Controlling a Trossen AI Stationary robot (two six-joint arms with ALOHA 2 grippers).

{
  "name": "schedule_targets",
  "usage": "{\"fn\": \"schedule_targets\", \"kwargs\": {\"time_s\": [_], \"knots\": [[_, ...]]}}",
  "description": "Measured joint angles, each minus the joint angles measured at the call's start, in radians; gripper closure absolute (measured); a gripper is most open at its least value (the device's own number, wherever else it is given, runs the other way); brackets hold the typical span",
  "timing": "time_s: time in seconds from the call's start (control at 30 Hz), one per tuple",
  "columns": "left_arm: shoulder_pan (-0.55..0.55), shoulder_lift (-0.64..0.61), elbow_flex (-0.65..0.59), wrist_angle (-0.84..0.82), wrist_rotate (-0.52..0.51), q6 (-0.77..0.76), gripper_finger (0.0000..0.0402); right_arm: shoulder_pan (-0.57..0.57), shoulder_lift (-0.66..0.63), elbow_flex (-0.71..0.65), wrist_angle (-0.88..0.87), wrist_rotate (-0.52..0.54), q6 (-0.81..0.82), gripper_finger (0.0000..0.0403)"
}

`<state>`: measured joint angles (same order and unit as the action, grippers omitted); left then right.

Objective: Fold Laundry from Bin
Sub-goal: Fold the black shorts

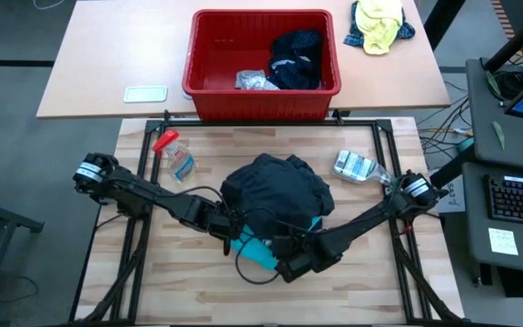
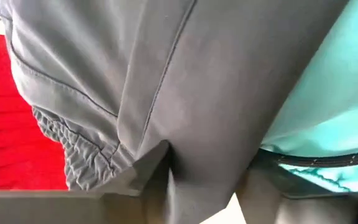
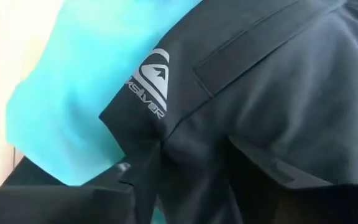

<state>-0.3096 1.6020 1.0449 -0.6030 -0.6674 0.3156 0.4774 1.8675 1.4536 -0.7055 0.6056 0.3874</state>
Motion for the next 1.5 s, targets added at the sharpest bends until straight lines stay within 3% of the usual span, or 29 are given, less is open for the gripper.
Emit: {"fn": "schedule_targets", "kwargs": {"time_s": [0.2,0.27,0.57,0.8,0.97,1.17,1.37,1.5], "knots": [[0.002,0.0,-0.028,0.068,0.001,0.026,0.0374,-0.001,-0.004,-0.001,-0.002,0.008,-0.01,0.0343],[0.002,0.0,-0.033,0.079,0.001,0.027,0.0392,-0.001,-0.004,-0.001,-0.003,0.0,-0.026,0.0377],[-0.076,-0.011,0.019,-0.01,-0.003,-0.049,0.0397,0.044,-0.049,0.032,-0.133,-0.004,0.027,0.0389],[-0.139,-0.012,0.054,-0.037,0.006,-0.159,0.0394,0.079,-0.065,0.047,-0.131,-0.08,0.05,0.039],[-0.168,-0.009,0.045,-0.053,0.105,-0.254,0.0394,0.094,-0.05,0.044,-0.12,-0.124,0.106,0.039],[-0.168,0.015,0.043,-0.052,0.081,-0.313,0.0389,0.091,-0.003,0.039,-0.094,-0.132,0.11,0.039],[-0.168,0.03,0.042,-0.056,0.079,-0.336,0.0368,0.092,0.013,0.034,-0.085,-0.135,0.158,0.0387],[-0.168,0.03,0.041,-0.08,0.077,-0.359,0.033,0.092,0.005,0.034,-0.097,-0.146,0.203,0.0353]]}}
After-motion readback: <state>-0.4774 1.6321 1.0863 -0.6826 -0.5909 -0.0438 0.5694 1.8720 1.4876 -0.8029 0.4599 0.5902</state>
